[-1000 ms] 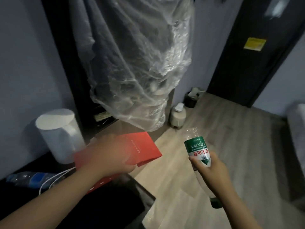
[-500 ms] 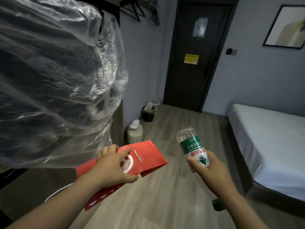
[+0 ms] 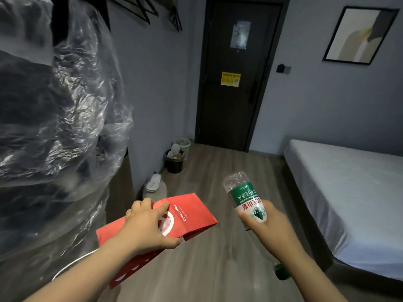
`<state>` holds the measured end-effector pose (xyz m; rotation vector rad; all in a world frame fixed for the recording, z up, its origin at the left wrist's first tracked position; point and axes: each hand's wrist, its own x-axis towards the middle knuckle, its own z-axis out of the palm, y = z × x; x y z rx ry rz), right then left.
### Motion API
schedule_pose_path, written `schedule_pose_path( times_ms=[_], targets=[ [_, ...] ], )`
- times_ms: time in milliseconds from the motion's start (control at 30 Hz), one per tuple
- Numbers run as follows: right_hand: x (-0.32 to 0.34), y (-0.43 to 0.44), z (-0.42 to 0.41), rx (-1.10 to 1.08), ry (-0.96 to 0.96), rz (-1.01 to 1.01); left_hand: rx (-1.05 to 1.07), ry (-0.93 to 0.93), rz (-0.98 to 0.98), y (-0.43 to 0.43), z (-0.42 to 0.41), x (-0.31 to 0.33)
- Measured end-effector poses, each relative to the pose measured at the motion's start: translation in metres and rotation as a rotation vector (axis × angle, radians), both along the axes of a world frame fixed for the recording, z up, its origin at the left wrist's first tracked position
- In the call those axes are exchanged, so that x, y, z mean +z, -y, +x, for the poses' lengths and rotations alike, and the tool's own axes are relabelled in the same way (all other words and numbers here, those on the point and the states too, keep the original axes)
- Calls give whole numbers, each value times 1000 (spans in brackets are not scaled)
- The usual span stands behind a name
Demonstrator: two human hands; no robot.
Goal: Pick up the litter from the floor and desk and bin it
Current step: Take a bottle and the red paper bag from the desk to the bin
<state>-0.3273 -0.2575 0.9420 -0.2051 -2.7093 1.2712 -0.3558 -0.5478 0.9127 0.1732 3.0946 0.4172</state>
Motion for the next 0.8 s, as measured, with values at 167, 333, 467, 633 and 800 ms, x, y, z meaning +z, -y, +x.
schedule_pose_path(
  times_ms=[167,333,467,633,800],
  targets=[
    [-4,-6,-78,-32,19,-9,-12,0,-32,-2,-92,2],
    [-16,-18,-163,-41,44,0,-29,34,-52,-12,-179,-11],
    [-26,-32,-246,-31,58,2,-13,33,-53,-24,-255,-14],
    [-22,-51,-354,-14,44,-44,15,57,-61,-42,-348,-7],
    [-21,-66,-458,29,51,-26,59,69,-62,-57,-438,-5]
  ],
)
